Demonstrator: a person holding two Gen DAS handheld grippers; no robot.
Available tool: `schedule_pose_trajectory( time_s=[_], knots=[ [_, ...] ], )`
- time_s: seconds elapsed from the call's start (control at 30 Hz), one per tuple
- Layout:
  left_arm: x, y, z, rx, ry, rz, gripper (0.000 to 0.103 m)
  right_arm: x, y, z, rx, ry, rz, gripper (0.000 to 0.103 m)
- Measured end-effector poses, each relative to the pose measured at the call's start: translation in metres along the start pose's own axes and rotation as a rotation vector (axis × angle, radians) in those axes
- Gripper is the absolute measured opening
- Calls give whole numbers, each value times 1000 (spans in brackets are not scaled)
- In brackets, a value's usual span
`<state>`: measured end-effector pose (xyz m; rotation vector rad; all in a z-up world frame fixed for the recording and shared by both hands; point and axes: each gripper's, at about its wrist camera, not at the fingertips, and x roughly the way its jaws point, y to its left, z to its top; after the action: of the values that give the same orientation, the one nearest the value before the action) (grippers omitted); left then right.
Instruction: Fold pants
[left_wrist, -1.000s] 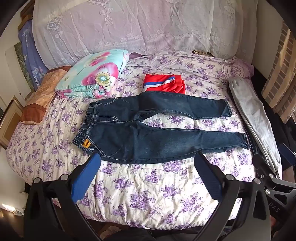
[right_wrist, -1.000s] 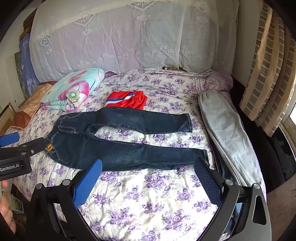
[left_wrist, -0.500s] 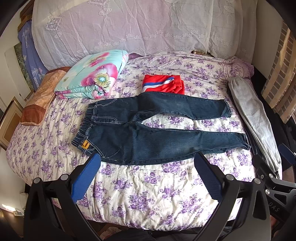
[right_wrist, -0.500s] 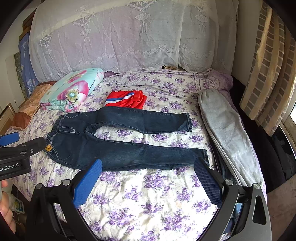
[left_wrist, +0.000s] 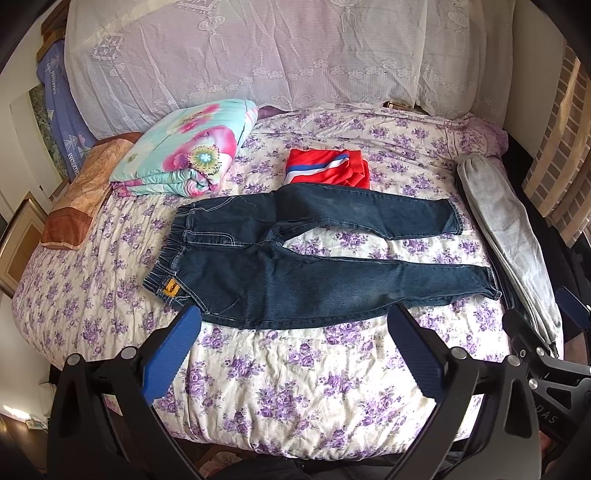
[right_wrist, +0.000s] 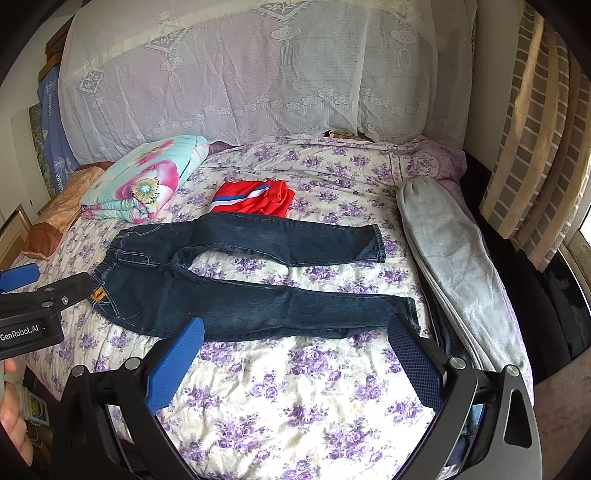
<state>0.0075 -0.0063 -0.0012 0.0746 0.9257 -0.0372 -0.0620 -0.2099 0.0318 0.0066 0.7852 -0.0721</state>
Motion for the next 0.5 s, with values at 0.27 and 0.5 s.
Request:
schedule_pose_trajectory(
  time_s=[0.27, 0.5],
  knots=[
    [-1, 1, -1, 1, 1, -1, 98, 1, 0, 0, -1, 1, 1, 100],
    [1, 1, -1, 1, 2, -3, 98, 1, -1, 0, 0, 1, 1, 100]
  ],
)
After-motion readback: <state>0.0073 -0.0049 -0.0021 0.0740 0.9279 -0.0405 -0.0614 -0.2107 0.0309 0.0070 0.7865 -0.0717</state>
